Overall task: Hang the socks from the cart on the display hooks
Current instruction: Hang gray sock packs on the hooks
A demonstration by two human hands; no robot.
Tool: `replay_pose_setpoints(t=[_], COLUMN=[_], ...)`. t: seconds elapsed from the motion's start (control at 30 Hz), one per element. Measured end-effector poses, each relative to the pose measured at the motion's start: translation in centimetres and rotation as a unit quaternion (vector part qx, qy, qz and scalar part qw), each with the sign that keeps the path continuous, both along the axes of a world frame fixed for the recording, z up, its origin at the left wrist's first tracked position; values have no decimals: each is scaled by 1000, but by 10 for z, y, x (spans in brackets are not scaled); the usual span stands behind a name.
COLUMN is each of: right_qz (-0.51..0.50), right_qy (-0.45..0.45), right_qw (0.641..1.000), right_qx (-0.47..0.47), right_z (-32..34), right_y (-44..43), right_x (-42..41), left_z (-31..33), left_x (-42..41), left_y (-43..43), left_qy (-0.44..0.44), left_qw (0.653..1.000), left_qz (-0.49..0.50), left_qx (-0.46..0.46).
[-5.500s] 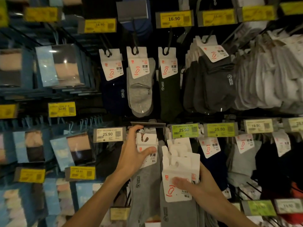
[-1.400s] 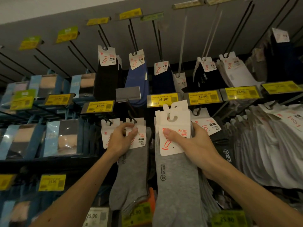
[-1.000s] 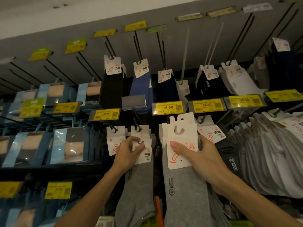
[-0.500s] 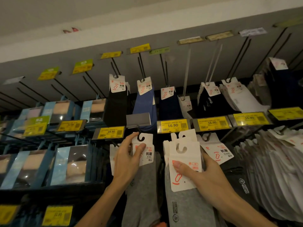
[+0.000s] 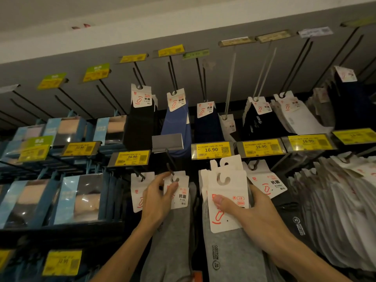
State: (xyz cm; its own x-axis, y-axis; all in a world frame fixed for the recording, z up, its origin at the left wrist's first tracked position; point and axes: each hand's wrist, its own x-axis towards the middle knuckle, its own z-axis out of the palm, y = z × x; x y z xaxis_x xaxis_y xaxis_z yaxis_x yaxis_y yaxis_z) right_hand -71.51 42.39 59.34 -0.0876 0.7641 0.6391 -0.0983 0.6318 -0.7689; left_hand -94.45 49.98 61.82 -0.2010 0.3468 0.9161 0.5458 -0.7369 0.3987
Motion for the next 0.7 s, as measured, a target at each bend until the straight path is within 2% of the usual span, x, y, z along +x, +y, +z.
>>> replay_pose_setpoints(t=[0.1, 0.37, 0.7], right_qz=[-1, -1, 10], right_qy=[-8, -27, -20], right_qw=[1000, 1000, 1000], right_qx=[-2, -15, 5], right_z=[0, -1, 2], right_y=[3, 10, 12], right_x=[2, -6, -11], left_z=[-8, 5, 7], left_x=[-3, 4, -6], left_y=[5, -14, 8], left_qy=[-17, 11, 6], left_qw=[999, 986, 997], left_qz=[-5, 72, 82], left_qx=[27, 149, 7])
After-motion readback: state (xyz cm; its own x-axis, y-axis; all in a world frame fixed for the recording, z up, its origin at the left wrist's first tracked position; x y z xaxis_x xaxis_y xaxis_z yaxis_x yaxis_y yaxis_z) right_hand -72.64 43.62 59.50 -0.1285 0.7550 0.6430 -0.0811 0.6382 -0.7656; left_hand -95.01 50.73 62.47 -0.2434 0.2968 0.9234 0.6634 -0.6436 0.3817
